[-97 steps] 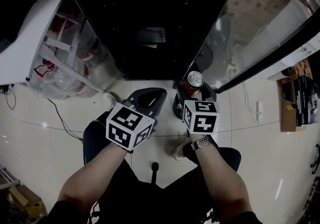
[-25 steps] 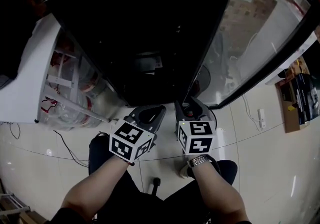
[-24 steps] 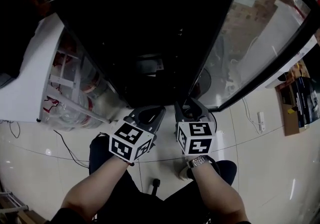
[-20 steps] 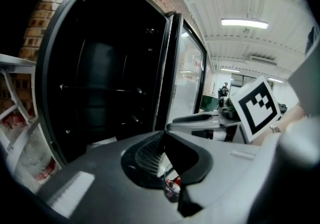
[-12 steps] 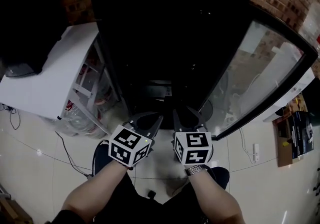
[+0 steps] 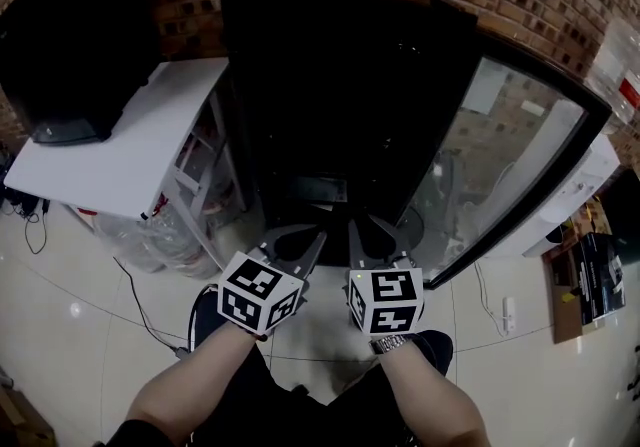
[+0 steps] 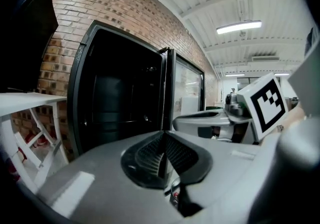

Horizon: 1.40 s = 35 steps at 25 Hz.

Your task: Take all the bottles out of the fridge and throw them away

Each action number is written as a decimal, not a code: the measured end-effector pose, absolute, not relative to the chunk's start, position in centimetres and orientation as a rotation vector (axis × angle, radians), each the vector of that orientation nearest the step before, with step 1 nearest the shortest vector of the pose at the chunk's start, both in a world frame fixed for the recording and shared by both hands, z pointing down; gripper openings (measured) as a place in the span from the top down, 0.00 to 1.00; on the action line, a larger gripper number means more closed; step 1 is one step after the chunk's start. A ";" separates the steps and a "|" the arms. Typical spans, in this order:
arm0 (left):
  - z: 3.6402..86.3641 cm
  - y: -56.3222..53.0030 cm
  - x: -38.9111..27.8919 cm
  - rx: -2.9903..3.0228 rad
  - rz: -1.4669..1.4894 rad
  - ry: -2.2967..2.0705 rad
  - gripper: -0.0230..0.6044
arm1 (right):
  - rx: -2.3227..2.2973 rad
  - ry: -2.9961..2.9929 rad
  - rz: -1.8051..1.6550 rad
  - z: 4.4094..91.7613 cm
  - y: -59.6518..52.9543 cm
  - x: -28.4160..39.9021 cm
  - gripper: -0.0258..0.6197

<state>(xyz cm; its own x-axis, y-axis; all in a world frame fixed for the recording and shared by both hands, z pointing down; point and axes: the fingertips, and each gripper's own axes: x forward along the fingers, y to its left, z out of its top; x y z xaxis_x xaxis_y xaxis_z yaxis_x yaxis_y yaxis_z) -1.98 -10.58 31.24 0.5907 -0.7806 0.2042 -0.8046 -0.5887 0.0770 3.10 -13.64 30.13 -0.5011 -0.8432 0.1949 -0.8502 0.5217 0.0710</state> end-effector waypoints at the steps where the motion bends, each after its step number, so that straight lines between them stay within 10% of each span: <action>1: 31.0 -10.0 -2.0 2.659 0.218 -1.338 0.96 | 1.444 -2.558 0.045 29.9 -13.0 3.2 0.89; 35: 29.3 2.7 -1.2 2.683 0.180 -1.412 0.96 | 1.399 -2.625 -0.047 27.5 -0.4 3.7 0.96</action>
